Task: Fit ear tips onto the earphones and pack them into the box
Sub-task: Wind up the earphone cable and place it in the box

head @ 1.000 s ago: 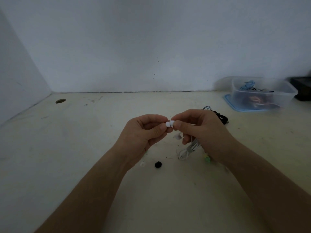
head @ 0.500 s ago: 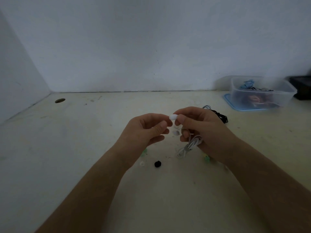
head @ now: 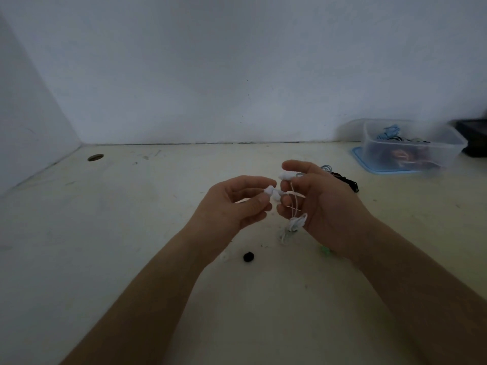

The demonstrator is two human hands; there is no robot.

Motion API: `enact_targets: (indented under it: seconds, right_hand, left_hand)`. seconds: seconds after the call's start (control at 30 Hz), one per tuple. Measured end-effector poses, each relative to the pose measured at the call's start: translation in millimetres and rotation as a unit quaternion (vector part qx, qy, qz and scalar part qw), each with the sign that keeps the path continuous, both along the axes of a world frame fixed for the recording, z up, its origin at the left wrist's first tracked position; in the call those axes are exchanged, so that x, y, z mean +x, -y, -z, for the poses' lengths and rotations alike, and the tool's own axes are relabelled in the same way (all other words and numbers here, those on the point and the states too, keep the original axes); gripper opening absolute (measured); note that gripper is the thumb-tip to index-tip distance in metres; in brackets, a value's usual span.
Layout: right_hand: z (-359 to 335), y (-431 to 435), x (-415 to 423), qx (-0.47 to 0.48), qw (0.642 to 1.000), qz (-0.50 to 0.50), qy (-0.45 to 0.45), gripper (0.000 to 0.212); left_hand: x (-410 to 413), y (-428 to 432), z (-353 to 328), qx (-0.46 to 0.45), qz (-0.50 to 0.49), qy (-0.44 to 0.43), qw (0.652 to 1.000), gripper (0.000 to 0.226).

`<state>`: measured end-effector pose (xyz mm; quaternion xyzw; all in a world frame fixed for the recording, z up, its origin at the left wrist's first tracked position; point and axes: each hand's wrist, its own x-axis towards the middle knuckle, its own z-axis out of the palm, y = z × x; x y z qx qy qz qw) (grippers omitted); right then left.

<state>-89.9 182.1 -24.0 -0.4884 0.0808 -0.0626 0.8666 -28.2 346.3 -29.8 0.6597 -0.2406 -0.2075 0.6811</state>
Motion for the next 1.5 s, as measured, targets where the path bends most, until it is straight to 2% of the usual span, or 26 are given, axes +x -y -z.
enact_targets:
  seconds: [0.1,0.23,0.27,0.37,0.6,0.67,0.73,0.83,0.97,1.17,1.3,1.37,1.5]
  right_hand:
    - [-0.5,-2.5,-0.5,-0.036,0.999,-0.021,0.005,0.034]
    - [3.0,-7.0,-0.7,-0.102,0.994,-0.039,0.026,0.011]
    - [4.4,-7.2,-0.9,-0.119,0.992,-0.041,0.031,0.007]
    - [6.5,-5.5,-1.8,-0.16,0.986,-0.042,0.033,0.015]
    - [6.7,-4.9,-0.8,-0.209,0.977,-0.004,0.043,0.009]
    - [7.0,-3.2,0.3,-0.202,0.979,0.016,0.025,0.008]
    - [7.7,-1.4,0.8,-0.192,0.981,0.032,0.011,0.007]
    - [10.0,0.3,2.0,-0.186,0.981,0.049,-0.001,0.011]
    - [12.3,2.5,3.5,-0.177,0.982,0.058,-0.014,0.011]
    - [13.9,1.7,3.5,-0.189,0.981,0.042,-0.032,0.013]
    - [13.6,1.1,1.3,-0.196,0.98,0.026,-0.037,0.013]
    - [12.9,1.2,0.1,-0.197,0.98,0.016,-0.033,0.012]
    - [7.9,0.8,-2.5,-0.2,0.98,-0.001,0.0,0.016]
  left_hand:
    - [2.3,1.1,0.2,-0.023,-0.018,-0.001,1.0,0.02]
    - [4.1,-0.2,-2.1,-0.038,-0.055,0.008,0.998,0.024]
    - [4.2,-1.0,-3.0,-0.034,-0.062,0.014,0.997,0.024]
    - [5.0,-3.2,-6.7,-0.015,-0.077,0.035,0.996,0.023]
    - [12.3,-4.1,-10.3,0.035,-0.094,0.107,0.989,0.013]
    - [29.4,-7.6,-1.7,0.107,-0.155,0.194,0.963,0.01]
    - [47.1,-12.5,9.2,0.221,-0.205,0.282,0.911,0.011]
    - [61.3,-14.0,22.4,0.321,-0.178,0.302,0.88,0.015]
    - [64.4,-8.2,26.3,0.388,-0.135,0.327,0.851,0.013]
    - [64.1,-6.5,27.0,0.393,-0.123,0.301,0.86,0.012]
    - [62.6,-7.3,27.0,0.365,-0.14,0.301,0.87,0.015]
    - [59.5,-8.2,22.4,0.317,-0.156,0.288,0.89,0.01]
    - [40.5,-7.5,7.4,0.129,-0.146,0.189,0.962,0.012]
